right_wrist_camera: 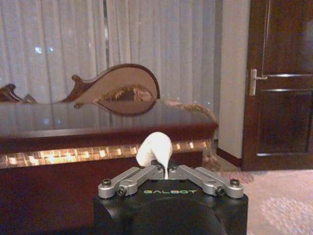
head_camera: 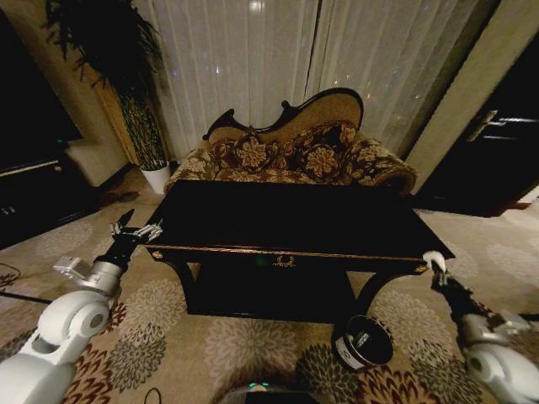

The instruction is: Move to the front of the table and place the trash on the table into the trash bin.

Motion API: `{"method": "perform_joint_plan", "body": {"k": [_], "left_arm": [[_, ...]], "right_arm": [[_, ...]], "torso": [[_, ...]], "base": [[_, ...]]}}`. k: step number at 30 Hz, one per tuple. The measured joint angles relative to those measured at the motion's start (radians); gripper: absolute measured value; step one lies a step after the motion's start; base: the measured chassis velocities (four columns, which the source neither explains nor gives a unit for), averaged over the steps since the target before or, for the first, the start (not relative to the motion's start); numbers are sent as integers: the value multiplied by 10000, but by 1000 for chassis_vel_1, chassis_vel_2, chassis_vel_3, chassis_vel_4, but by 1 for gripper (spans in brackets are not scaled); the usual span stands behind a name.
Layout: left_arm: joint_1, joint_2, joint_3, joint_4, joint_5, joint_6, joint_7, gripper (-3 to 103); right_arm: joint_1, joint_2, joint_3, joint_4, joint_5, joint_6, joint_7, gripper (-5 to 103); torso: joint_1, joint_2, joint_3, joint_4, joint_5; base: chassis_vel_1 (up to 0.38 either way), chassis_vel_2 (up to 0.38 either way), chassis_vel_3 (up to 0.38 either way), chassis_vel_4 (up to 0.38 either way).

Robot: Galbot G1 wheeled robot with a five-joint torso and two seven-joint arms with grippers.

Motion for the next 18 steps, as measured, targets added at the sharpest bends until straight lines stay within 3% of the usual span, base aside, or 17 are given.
{"method": "perform_joint_plan", "body": {"k": [10, 12, 18], "left_arm": [[0, 0, 0, 0, 0, 0, 0, 100], [0, 0, 0, 0, 0, 0, -1, 100], [0, 0, 0, 0, 0, 0, 0, 100]], "right_arm": [[750, 614, -1237, -2239, -1462, 863, -93, 1], [1132, 789, -1670, -2839, -2090, 1021, 111, 1], [2370, 1128, -2900, -4687, -2795, 1319, 294, 1]], "torso": [[1, -2, 0, -2, 1], [0, -2, 0, -2, 3], [1, -2, 0, 2, -1]], "base": [[0, 0, 0, 0], [0, 0, 0, 0], [0, 0, 0, 0]]}}
